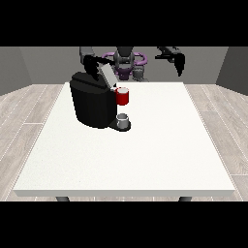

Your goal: Insert the coffee pod into the coffee machine and close the lid

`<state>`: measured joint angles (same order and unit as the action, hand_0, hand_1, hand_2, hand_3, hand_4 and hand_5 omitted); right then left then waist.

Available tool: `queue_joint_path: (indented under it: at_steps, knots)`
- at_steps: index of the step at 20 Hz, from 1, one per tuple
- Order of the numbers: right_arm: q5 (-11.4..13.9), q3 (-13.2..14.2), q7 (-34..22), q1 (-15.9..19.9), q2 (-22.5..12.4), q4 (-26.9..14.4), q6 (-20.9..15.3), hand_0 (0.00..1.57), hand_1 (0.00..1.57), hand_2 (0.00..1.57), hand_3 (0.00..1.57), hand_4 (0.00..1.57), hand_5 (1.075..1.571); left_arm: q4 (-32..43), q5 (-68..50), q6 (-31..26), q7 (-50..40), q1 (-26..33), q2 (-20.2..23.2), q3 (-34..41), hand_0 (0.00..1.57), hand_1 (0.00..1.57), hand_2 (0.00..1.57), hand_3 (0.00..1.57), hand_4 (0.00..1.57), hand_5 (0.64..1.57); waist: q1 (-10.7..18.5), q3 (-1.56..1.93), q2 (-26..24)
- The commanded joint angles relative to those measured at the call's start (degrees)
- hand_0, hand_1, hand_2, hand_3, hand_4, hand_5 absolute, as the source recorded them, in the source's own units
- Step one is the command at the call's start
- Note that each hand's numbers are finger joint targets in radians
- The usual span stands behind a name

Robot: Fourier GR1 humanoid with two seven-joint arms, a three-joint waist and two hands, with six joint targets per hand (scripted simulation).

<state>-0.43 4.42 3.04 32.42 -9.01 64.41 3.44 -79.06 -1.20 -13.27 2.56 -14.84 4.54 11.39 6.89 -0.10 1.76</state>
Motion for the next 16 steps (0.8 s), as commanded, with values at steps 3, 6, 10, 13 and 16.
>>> queue_joint_path:
  at_steps: [3, 6, 10, 13, 16]
  knots:
    - [0.6, 0.6, 1.7, 4.5, -0.2, -3.4, 0.6, 0.00, 0.00, 0.00, 0.00, 0.00, 1.571, 1.0, -0.2, 1.3, 1.5, -1.7, 1.6, 0.4, 0.00, 0.00, 0.00, 0.00, 0.00, 1.571, -0.5, 0.10, 3.4]
    - [0.1, 1.2, -1.1, 6.8, -1.6, -4.9, 2.4, 0.00, 0.00, 0.00, 0.00, 0.00, 1.571, -0.5, 0.2, 1.6, -0.2, -1.6, 1.5, -0.7, 0.00, 0.00, 0.00, 0.00, 0.00, 1.571, 0.1, 0.10, 3.1]
    - [2.7, -1.1, 1.7, 5.1, 2.7, -5.3, -1.5, 0.00, 0.00, 0.00, 0.00, 0.00, 1.571, -0.2, 0.1, 1.2, 1.2, 1.1, 1.1, -2.0, 0.00, 0.00, 0.00, 0.00, 0.00, 1.571, 0.5, 0.10, 1.8]
    - [2.4, -0.7, 0.7, 7.7, 1.7, -5.9, -0.4, 0.00, 0.00, 0.00, 0.00, 0.00, 1.571, 0.9, 0.7, 3.0, 3.4, -0.2, 0.5, -1.5, 0.00, 0.00, 0.00, 0.00, 0.00, 1.571, 0.4, 0.10, 4.2]
    - [3.8, -1.4, 4.1, 6.4, 1.7, -7.0, -0.4, 0.00, 0.00, 0.00, 0.00, 0.08, 1.571, -1.1, 0.8, 4.6, 2.0, 0.5, -1.0, -2.7, 0.00, 0.00, 0.00, 0.00, 0.13, 1.571, 1.0, 0.10, 3.6]
